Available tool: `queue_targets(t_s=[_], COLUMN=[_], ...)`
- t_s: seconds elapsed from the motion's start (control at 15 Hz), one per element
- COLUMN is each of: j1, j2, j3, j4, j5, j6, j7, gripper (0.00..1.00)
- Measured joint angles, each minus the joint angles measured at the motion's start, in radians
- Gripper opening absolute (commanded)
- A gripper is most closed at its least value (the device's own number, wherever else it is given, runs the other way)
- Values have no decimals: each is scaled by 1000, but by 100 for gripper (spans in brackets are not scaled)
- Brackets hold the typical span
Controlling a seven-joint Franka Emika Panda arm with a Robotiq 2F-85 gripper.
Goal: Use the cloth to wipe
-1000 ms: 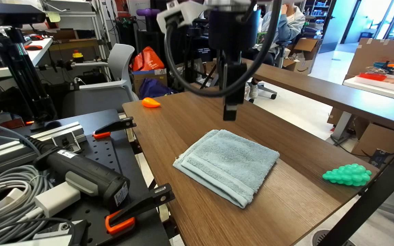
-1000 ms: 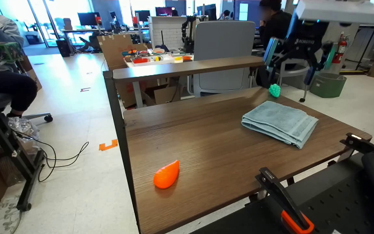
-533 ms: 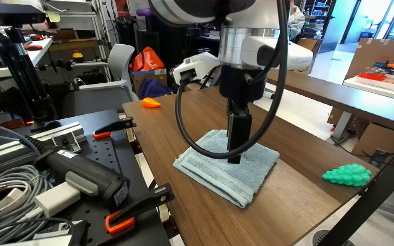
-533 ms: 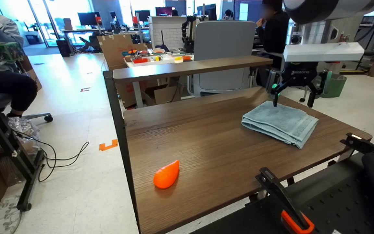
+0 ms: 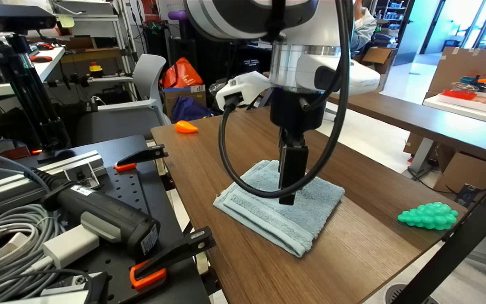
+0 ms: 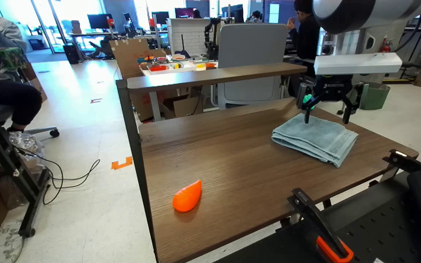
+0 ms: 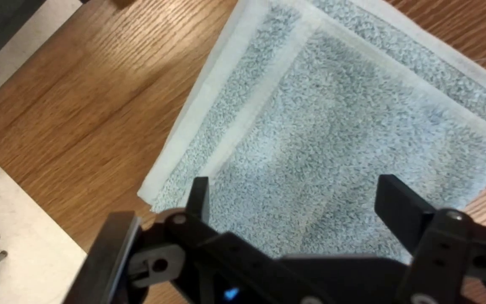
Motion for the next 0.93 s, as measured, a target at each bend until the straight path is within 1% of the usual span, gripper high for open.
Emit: queue_targets(t_s=[0.33,0.53,0.93], j1=[48,54,53], j2=[130,203,256], j3=[1,-1,-26], j4=[81,142,213], j5=[4,5,18], j6=[2,2,36], j7=[41,49,55], gripper=[100,100,100])
